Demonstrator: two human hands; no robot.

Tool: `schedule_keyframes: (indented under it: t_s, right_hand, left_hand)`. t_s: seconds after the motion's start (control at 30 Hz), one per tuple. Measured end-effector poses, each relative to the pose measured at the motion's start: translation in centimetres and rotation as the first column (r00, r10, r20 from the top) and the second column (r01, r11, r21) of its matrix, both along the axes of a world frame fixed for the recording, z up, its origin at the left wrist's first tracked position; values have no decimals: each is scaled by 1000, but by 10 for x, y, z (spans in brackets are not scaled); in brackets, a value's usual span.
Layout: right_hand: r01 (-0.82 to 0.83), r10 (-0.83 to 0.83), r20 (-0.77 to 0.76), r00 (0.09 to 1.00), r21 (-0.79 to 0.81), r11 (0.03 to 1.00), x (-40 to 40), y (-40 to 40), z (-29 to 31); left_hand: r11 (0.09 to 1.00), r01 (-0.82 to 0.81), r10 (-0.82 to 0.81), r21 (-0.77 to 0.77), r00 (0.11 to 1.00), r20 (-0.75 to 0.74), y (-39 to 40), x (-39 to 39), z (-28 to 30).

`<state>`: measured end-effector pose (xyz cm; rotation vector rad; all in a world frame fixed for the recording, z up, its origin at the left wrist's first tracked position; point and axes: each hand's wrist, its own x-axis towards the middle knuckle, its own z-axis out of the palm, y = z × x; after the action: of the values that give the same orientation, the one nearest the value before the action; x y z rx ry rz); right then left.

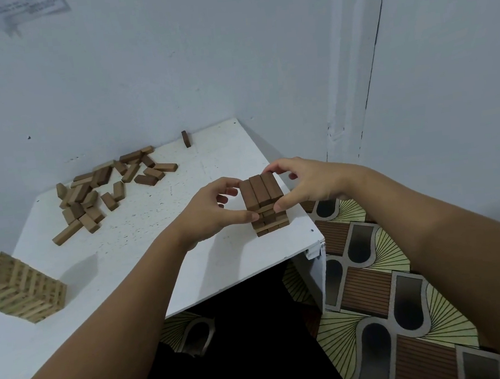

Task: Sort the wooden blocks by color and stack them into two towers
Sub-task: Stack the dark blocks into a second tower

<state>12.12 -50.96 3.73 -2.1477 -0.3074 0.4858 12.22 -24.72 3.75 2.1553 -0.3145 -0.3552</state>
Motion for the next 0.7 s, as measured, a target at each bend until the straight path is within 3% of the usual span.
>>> schedule_keyframes:
  t_s: [0.7]
  right_hand:
    - [-49, 60, -78, 995, 133, 990, 6, 2, 0]
  left_hand:
    - [1000, 21, -21, -3, 999, -25, -11, 4, 7]
